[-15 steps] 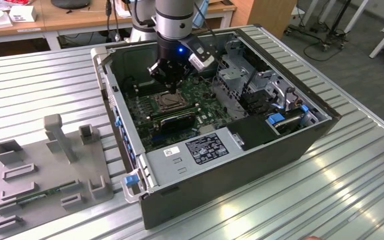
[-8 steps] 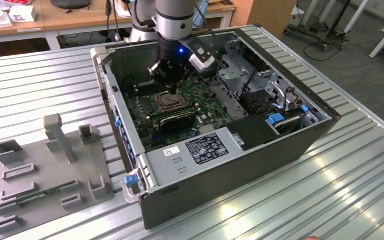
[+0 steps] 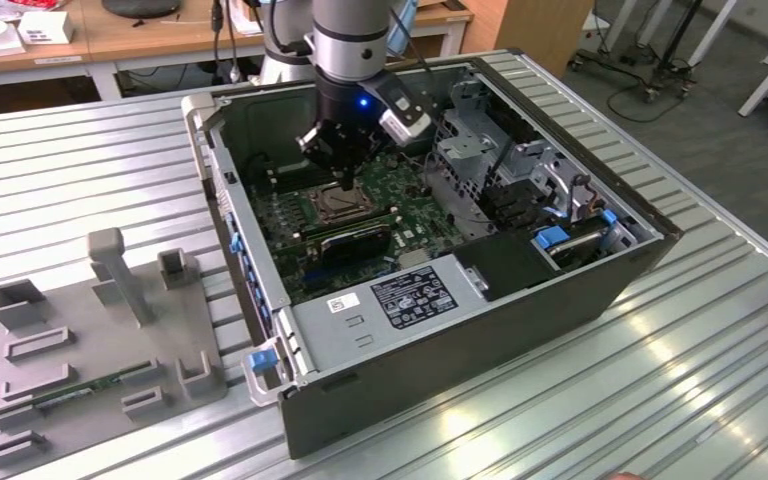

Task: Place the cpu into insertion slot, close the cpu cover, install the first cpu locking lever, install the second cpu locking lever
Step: 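Install the second cpu locking lever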

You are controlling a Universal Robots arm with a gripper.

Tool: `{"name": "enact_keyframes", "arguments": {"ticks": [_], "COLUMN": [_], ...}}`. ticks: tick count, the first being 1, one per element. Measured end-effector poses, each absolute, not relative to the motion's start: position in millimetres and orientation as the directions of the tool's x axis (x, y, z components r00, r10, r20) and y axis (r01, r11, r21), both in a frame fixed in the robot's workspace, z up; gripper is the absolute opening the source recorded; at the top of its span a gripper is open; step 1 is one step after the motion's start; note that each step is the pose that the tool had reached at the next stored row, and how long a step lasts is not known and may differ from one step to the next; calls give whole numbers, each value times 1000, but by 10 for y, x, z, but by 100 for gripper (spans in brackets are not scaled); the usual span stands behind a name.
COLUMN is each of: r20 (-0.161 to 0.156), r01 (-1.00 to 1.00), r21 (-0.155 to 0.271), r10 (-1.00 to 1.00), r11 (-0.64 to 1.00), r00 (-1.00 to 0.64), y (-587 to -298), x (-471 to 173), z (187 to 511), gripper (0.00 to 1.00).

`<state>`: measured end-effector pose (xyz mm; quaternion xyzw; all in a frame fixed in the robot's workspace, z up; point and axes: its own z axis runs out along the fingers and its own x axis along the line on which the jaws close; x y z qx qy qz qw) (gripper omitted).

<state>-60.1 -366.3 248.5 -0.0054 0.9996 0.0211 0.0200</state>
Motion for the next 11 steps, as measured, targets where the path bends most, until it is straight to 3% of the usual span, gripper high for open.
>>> {"name": "enact_keyframes", "arguments": {"ticks": [11], "r20": [-40], "r01": [-12], "r21": [42], "r10": [-10], "r11": [999], "r00": [-999], "y": [-3689], "x": [-601], "z": [2486], "gripper": [11]}}
